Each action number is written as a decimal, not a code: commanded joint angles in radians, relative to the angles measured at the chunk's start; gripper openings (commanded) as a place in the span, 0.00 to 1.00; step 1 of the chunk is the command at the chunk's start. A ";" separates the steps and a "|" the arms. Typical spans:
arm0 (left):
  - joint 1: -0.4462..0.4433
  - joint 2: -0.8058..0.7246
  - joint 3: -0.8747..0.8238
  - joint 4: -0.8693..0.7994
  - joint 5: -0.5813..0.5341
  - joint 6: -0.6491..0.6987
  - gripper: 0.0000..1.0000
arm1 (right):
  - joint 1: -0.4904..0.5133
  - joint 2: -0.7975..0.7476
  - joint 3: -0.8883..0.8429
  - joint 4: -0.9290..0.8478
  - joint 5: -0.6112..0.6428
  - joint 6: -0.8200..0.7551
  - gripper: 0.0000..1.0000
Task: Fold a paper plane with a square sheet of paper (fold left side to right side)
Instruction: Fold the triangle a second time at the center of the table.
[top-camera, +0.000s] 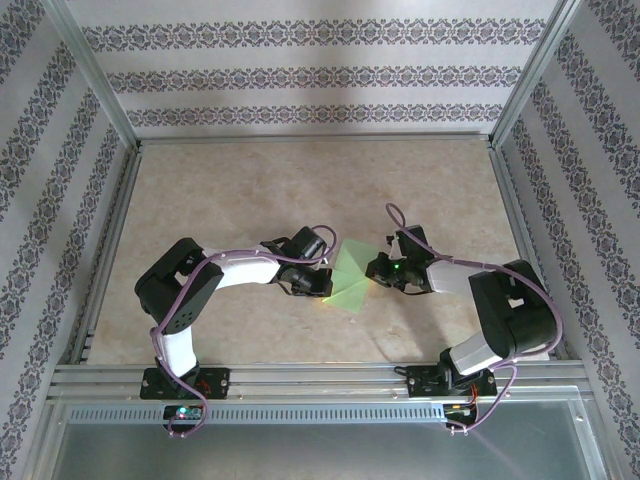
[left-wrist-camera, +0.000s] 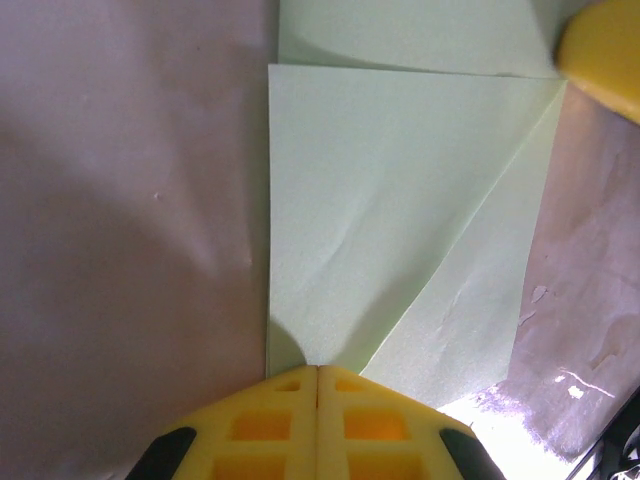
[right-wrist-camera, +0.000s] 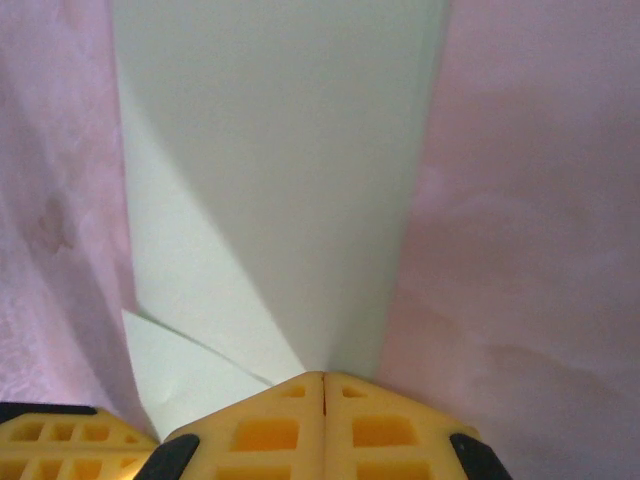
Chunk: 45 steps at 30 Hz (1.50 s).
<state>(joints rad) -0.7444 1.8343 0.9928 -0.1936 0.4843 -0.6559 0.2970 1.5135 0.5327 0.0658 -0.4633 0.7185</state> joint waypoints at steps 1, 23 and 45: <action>0.002 0.031 -0.032 -0.107 -0.046 -0.004 0.00 | -0.014 -0.039 0.001 -0.087 0.078 -0.047 0.00; 0.000 0.031 -0.015 -0.095 -0.032 -0.002 0.00 | 0.174 0.051 0.066 0.013 0.025 0.082 0.00; -0.019 -0.023 0.070 0.008 0.077 -0.011 0.00 | 0.174 0.102 0.000 -0.050 0.066 0.044 0.00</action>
<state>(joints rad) -0.7528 1.8057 1.0283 -0.2169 0.5312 -0.6601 0.4629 1.5719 0.5743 0.0978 -0.4427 0.7853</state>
